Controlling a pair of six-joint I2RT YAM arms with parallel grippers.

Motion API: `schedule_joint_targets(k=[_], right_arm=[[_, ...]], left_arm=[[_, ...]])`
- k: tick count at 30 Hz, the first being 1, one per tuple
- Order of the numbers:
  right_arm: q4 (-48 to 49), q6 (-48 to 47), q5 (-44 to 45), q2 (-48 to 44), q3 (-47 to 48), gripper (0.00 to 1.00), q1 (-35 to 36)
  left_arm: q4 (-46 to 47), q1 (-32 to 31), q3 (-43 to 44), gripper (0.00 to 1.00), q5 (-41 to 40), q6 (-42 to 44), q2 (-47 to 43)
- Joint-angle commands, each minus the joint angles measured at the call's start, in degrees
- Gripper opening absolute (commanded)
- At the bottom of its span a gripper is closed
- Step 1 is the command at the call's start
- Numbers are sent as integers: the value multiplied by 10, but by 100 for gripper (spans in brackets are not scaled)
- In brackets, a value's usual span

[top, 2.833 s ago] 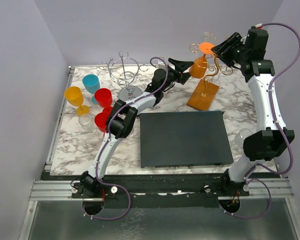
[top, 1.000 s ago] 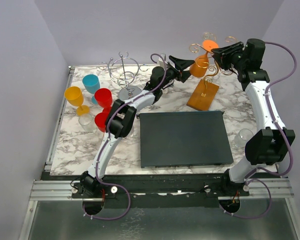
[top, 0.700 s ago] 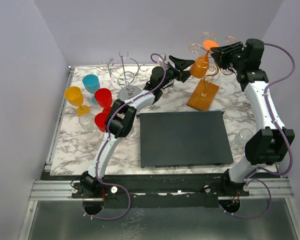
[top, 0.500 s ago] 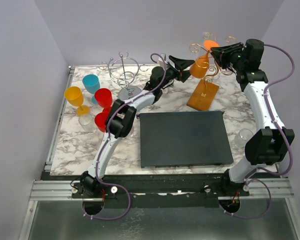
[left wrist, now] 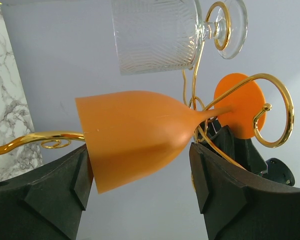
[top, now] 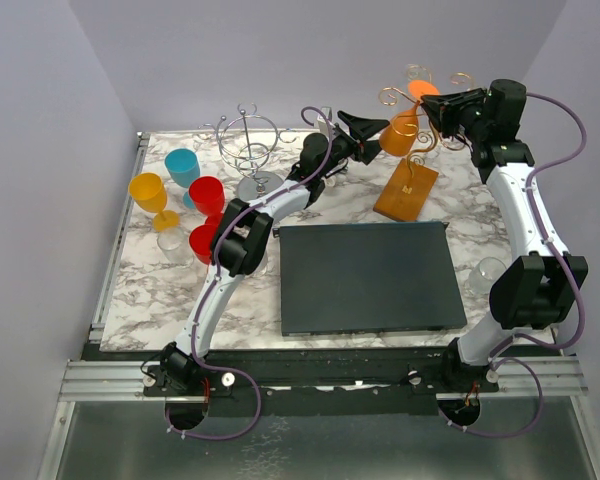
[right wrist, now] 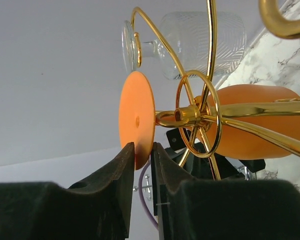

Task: Take the wine glass off the wine glass rack
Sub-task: Pick up the wine glass from the wine rack.

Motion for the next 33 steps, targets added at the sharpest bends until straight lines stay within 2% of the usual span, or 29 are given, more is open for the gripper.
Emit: schedule_joint_targets(k=[1,5,11,19,33], right_arm=[[20,16,17,5,-7,24,-1],[24,23,18,7,-8,20,-1],[30,26,10,8,-12,1,0],[49,26,-8,-6,-30,1,0],[58,14,-51,-18,-20,1,0]], left_arm=[[29,-1,17,80,10,-6,7],[32,-1,14,80,11,-7,5],[35,-1,10,80,8,-9,2],[39,1,-24,80,-3,-2,-18],[39,5,-69,89,-11,21,-56]])
